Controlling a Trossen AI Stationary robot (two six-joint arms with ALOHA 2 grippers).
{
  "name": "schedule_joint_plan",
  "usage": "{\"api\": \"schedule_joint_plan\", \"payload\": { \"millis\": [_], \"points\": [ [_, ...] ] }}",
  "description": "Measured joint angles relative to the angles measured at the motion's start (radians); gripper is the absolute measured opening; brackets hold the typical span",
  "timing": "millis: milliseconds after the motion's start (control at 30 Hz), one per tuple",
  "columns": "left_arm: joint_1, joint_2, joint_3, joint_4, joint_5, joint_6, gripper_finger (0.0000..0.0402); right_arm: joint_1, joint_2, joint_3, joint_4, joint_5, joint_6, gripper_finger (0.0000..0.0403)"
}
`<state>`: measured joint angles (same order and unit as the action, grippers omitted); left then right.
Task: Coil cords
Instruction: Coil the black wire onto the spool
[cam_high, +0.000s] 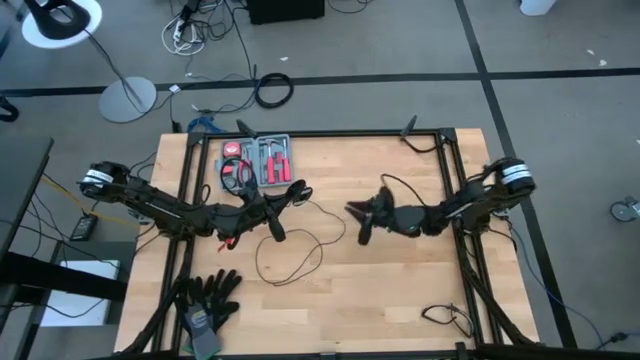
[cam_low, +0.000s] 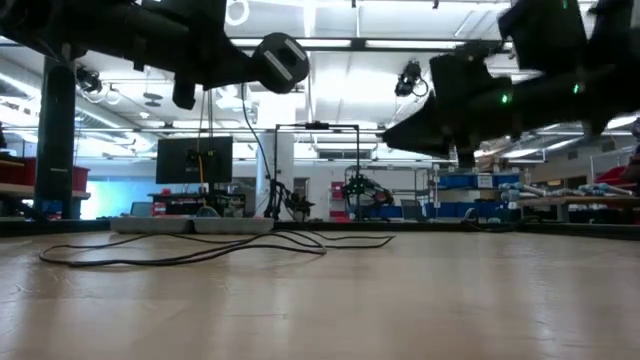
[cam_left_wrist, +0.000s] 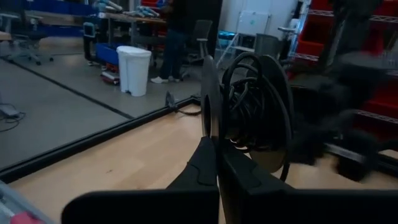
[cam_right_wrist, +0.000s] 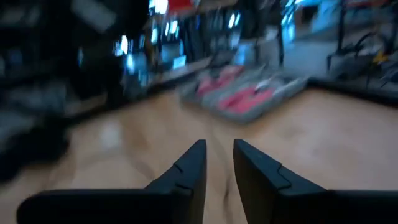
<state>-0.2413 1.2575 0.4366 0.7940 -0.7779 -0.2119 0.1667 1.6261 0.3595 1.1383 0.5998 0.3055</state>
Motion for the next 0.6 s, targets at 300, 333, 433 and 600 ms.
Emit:
{"api": "schedule_joint_plan", "payload": {
  "millis": [300, 333, 433, 600],
  "points": [
    [0.0, 0.0, 0.0, 0.026, 0.018, 0.0, 0.0, -0.151, 0.344, 0.17, 0.379, -0.051, -0.022, 0.0076],
    [0.0, 0.0, 0.0, 0.026, 0.018, -0.001, 0.0, -0.158, 0.361, 0.202, 0.37, -0.086, -0.05, 0.0077],
    [-0.002, 0.0, 0.0, 0.025, 0.018, -0.001, 0.0, -0.165, 0.395, 0.277, 0.311, -0.206, -0.166, 0.008],
    [-0.002, 0.0, 0.0, 0.025, 0.025, -0.001, 0.0, -0.164, 0.401, 0.406, 0.048, -0.343, -0.238, 0.0089]
  ]
}}
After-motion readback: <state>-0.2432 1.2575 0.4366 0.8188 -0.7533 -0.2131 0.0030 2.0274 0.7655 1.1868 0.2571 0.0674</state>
